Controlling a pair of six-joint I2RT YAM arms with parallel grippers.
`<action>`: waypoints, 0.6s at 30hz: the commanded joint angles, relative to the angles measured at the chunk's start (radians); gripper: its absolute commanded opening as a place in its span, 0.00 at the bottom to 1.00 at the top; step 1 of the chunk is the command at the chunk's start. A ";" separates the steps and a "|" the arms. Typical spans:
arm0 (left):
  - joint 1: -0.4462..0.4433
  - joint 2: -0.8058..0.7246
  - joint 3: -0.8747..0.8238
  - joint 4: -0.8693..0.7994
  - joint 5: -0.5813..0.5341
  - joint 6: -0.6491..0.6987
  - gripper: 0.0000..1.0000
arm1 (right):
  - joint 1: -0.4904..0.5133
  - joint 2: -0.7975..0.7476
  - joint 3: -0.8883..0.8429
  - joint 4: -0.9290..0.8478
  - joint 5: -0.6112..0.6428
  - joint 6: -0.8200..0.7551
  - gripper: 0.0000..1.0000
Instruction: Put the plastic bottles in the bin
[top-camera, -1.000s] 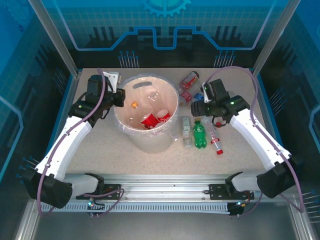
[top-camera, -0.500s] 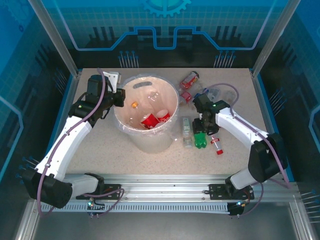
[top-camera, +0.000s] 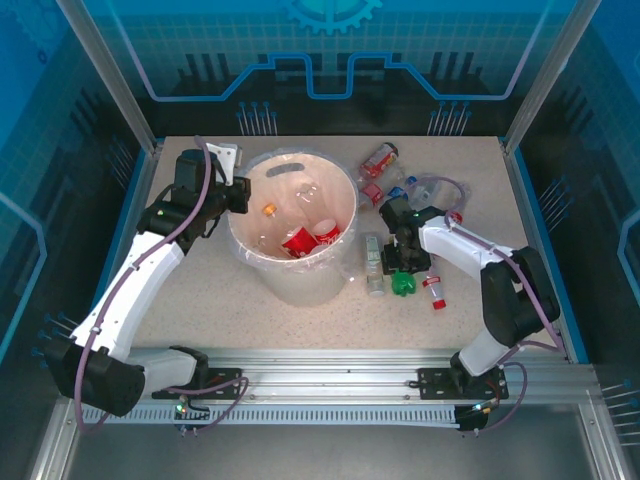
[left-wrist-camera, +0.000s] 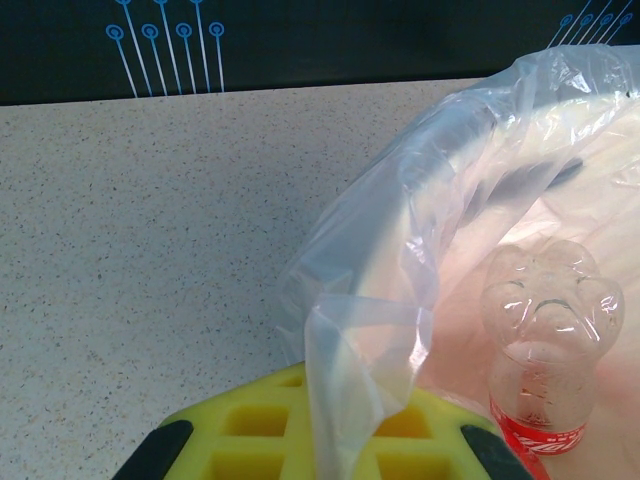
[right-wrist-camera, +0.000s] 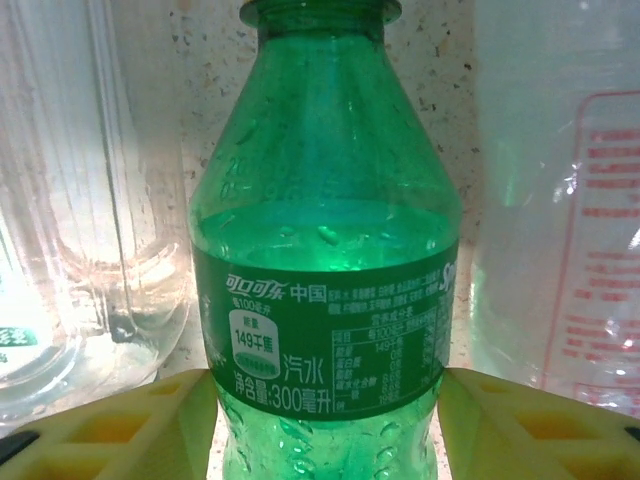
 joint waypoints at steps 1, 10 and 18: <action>0.001 0.027 -0.029 -0.020 0.012 -0.016 0.00 | -0.006 0.053 -0.030 0.041 -0.016 0.018 0.60; 0.001 0.029 -0.029 -0.020 0.014 -0.017 0.00 | -0.006 0.085 -0.047 0.077 -0.022 0.022 0.65; 0.001 0.030 -0.029 -0.020 0.012 -0.018 0.00 | -0.004 0.036 -0.025 0.052 -0.011 0.016 0.59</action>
